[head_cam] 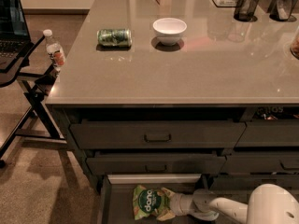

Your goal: Pick green rice chip bag from bottom drawer and place on counter

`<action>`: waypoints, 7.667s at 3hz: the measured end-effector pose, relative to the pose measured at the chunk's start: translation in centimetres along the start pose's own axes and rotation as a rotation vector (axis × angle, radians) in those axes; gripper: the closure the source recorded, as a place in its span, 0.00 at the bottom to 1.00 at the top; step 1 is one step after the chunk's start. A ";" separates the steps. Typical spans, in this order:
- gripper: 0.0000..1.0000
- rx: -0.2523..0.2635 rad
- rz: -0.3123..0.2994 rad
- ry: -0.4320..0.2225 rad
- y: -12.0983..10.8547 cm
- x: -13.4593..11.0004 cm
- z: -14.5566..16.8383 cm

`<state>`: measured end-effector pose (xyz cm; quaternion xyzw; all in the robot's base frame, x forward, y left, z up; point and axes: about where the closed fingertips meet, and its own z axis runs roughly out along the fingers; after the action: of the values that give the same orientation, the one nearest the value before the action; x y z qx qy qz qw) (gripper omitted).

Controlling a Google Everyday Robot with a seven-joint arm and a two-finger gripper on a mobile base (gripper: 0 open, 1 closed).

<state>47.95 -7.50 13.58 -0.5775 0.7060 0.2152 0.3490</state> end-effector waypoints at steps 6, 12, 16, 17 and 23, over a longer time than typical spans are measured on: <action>1.00 0.025 -0.017 -0.065 1.8 -1.5 -4.1; 1.00 0.300 -0.237 -0.072 -2.3 -16.3 -34.9; 1.00 0.271 -0.529 0.165 -8.1 -29.1 -45.3; 1.00 0.267 -0.577 0.180 -7.3 -30.7 -48.2; 1.00 0.429 -0.805 0.125 -7.9 -44.9 -61.9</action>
Offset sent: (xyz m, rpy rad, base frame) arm 0.0000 0.0000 0.0000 0.0000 0.0000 0.0000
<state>44.51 -23.24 88.75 -0.7322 0.4737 -0.1238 0.4734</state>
